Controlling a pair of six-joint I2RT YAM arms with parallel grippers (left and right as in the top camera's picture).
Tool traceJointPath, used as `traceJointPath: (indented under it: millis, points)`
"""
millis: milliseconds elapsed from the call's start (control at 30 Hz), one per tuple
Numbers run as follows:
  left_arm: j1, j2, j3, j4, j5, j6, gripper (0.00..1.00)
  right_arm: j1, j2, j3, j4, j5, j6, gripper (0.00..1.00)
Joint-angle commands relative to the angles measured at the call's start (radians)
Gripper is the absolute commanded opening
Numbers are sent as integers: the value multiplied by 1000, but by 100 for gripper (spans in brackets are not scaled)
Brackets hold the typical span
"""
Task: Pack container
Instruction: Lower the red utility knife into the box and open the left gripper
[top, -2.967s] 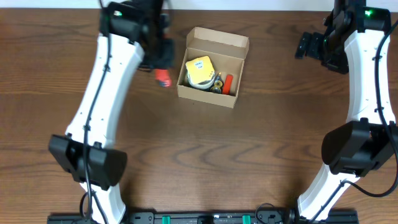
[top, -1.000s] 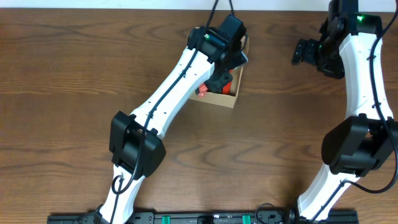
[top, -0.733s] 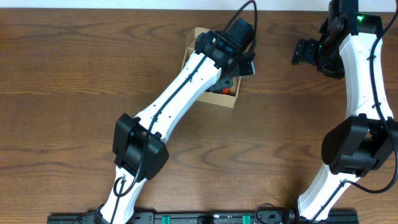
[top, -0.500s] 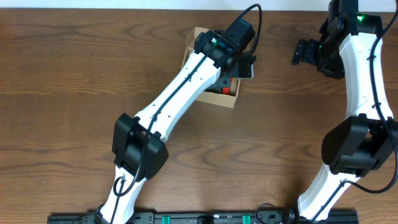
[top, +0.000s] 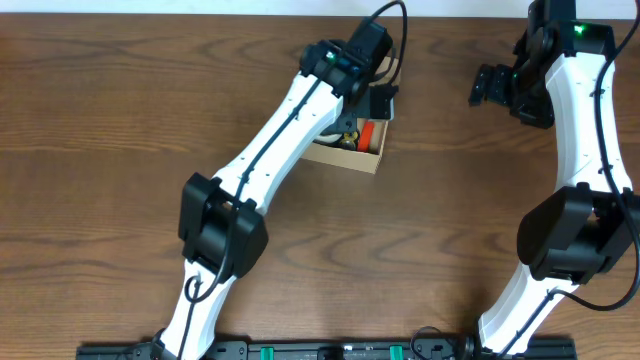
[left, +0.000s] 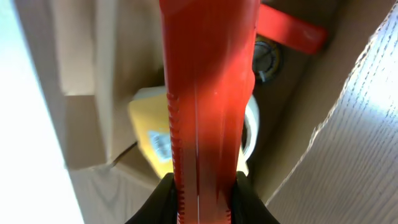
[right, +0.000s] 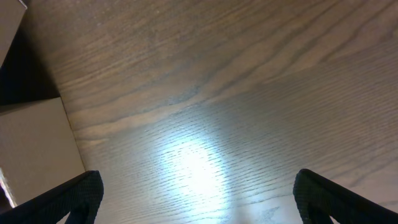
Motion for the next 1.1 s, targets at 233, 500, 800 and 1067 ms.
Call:
traceJointPath:
  millis: [233, 500, 800, 1067]
  points:
    - [3, 88, 23, -32, 31, 5, 5, 0, 6, -6, -2, 0, 13, 99]
    - [6, 89, 23, -32, 55, 5, 6, 0, 6, -6, -1, 1, 13, 99]
    - [11, 89, 23, -45, 75, -2, 16, 0, 6, -6, -2, 13, 13, 99]
    - [11, 89, 23, -24, 76, -60, 46, 0, 6, -6, 0, 16, 13, 99]
